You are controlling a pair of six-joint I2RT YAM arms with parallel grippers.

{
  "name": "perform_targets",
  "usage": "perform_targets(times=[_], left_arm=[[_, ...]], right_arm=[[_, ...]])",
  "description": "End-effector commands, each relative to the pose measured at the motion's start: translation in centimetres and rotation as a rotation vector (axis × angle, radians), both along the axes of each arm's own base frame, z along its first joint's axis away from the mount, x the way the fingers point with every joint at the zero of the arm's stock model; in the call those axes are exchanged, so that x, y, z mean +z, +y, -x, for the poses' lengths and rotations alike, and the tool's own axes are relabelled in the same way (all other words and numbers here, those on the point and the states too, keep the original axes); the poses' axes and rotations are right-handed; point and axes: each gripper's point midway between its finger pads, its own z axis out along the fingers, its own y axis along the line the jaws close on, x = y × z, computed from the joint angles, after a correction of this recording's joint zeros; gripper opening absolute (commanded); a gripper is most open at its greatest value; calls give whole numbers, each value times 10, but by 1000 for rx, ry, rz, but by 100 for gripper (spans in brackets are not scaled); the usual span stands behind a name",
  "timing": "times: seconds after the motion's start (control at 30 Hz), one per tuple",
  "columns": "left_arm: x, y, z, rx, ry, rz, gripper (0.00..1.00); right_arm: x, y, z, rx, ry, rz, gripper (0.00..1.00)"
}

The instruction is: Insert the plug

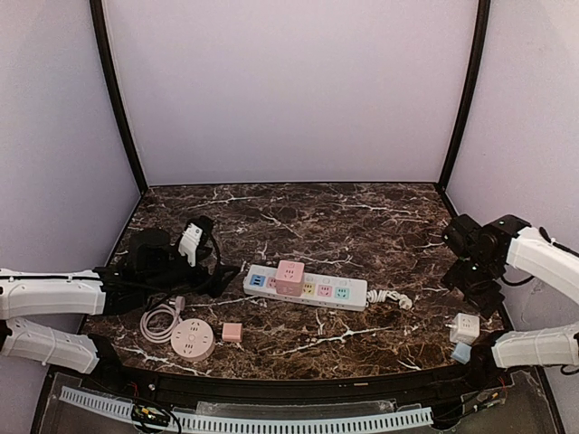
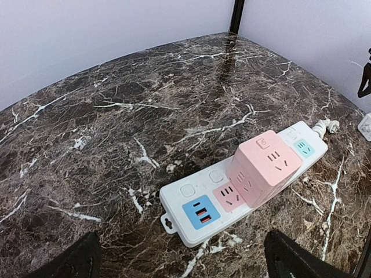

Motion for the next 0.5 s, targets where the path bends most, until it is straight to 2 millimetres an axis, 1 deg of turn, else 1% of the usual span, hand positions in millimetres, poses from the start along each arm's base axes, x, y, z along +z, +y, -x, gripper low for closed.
perform_targets(times=[0.0,0.03,0.07,0.17,0.3,0.47], left_arm=[[15,-8,-4,-23,-22,27,98],[14,-8,-4,-23,-19,25,98],[14,-8,-4,-23,-19,25,98],[12,-7,-5,-20,-16,18,98],[10,-8,-5,-22,-10,14,98],[9,-9,-7,-22,-7,5,98]], right_arm=[[-15,-5,3,-63,-30,-61,99],[-23,-6,4,-76,-25,-82,99],[-26,-6,2,-77,-25,-94,99],[-29,-9,4,-107,-3,-109,99],[-30,-9,-2,-119,8,-153,99],[-41,-6,-6,-127,60,-206,99]])
